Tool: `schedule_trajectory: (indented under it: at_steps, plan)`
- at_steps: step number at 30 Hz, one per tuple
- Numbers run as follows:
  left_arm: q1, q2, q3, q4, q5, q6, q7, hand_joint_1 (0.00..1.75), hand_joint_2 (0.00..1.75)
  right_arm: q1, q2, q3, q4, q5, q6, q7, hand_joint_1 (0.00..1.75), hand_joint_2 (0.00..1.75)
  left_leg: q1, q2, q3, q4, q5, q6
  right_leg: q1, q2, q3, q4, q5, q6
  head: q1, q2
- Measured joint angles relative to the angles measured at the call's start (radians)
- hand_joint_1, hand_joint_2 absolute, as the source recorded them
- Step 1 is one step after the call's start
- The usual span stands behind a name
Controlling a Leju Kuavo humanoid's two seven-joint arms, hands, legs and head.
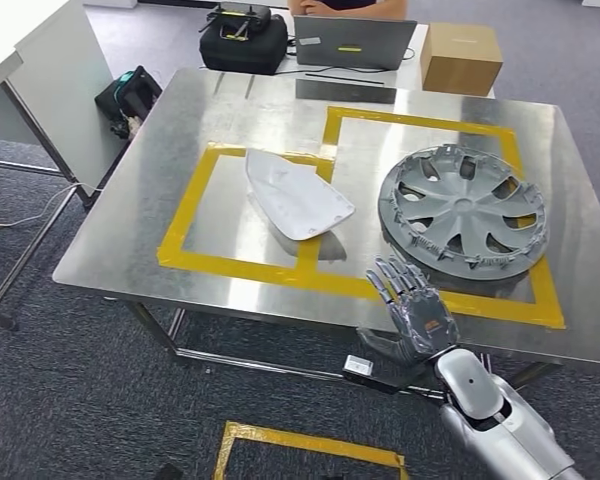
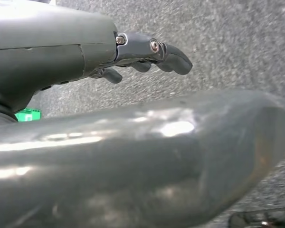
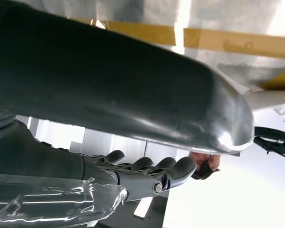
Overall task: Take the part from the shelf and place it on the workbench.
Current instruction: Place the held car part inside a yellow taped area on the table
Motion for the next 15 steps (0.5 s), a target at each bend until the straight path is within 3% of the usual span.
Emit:
schedule_trajectory:
  at_steps: [1, 3, 5, 7, 8, 10, 12, 13, 14, 15]
  plan:
    - [0.001, 0.000, 0.001, 0.000, 0.000, 0.000, 0.000, 0.00, 0.00, 0.000, 0.000, 0.001, 0.000, -0.004, 0.000, 0.001, 0.00, 0.00, 0.000, 0.000, -0.009, 0.000, 0.008, -0.003, 0.000, 0.000, 0.050, -0.056, 0.022, 0.000, 0.000, 0.000]
    - [0.002, 0.000, 0.001, 0.000, 0.000, 0.000, 0.000, 0.00, 0.00, -0.001, 0.000, 0.002, -0.001, -0.015, 0.000, 0.002, 0.00, 0.00, -0.001, 0.000, -0.023, 0.002, 0.023, -0.013, 0.001, 0.001, 0.160, -0.202, 0.029, -0.003, 0.000, 0.000]
    - [0.003, -0.001, 0.002, 0.000, 0.000, 0.001, 0.000, 0.00, 0.00, 0.001, 0.000, 0.003, -0.002, -0.026, 0.000, 0.003, 0.00, 0.00, -0.002, -0.001, -0.030, 0.002, 0.039, -0.024, 0.005, 0.003, 0.206, -0.277, 0.016, -0.011, 0.001, 0.000]
    - [0.005, -0.002, 0.002, 0.000, 0.000, 0.001, 0.000, 0.00, 0.00, 0.010, 0.000, 0.005, -0.003, -0.032, 0.001, 0.003, 0.00, 0.00, -0.001, -0.001, -0.035, 0.000, 0.049, -0.036, 0.006, 0.002, 0.197, -0.284, 0.028, -0.028, 0.002, 0.000]
    - [0.006, -0.002, 0.002, 0.000, 0.000, 0.001, 0.000, 0.00, 0.00, 0.014, 0.001, 0.006, -0.003, -0.033, 0.001, 0.002, 0.00, 0.00, 0.000, -0.001, -0.040, 0.007, 0.038, -0.042, 0.005, 0.002, 0.191, -0.285, 0.035, -0.038, 0.002, 0.000]
    - [0.008, -0.002, 0.002, 0.000, -0.001, 0.001, 0.001, 0.00, 0.00, 0.023, 0.002, 0.007, -0.003, -0.035, 0.002, 0.002, 0.00, 0.00, 0.002, -0.001, -0.067, 0.077, -0.032, -0.053, 0.002, -0.002, 0.175, -0.289, 0.053, -0.054, -0.002, 0.000]
    - [0.008, -0.004, 0.002, 0.000, -0.001, 0.001, 0.002, 0.00, 0.00, 0.031, 0.002, 0.008, -0.002, -0.037, 0.003, 0.002, 0.00, 0.00, 0.003, -0.001, -0.105, 0.209, -0.119, -0.061, 0.002, -0.004, 0.153, -0.288, 0.071, -0.061, -0.005, 0.000]
    - [0.008, -0.004, 0.002, 0.000, -0.002, 0.001, 0.002, 0.00, 0.00, 0.036, 0.002, 0.008, -0.002, -0.038, 0.003, 0.002, 0.00, 0.00, 0.004, -0.001, -0.116, 0.261, -0.140, -0.063, 0.002, -0.004, 0.140, -0.288, 0.080, -0.061, -0.005, 0.000]
    - [0.008, -0.005, 0.002, 0.000, -0.003, 0.001, 0.003, 0.00, 0.00, 0.041, 0.002, 0.008, -0.002, -0.039, 0.003, 0.002, 0.00, 0.00, 0.004, -0.001, -0.112, 0.283, -0.137, -0.063, 0.002, -0.004, 0.127, -0.288, 0.089, -0.060, -0.005, 0.000]
    - [0.007, -0.005, 0.002, 0.000, -0.003, 0.001, 0.004, 0.00, 0.00, 0.046, 0.002, 0.008, -0.002, -0.041, 0.004, 0.002, 0.00, 0.00, 0.004, -0.001, -0.091, 0.269, -0.116, -0.062, 0.002, -0.004, 0.116, -0.288, 0.098, -0.058, -0.005, 0.000]
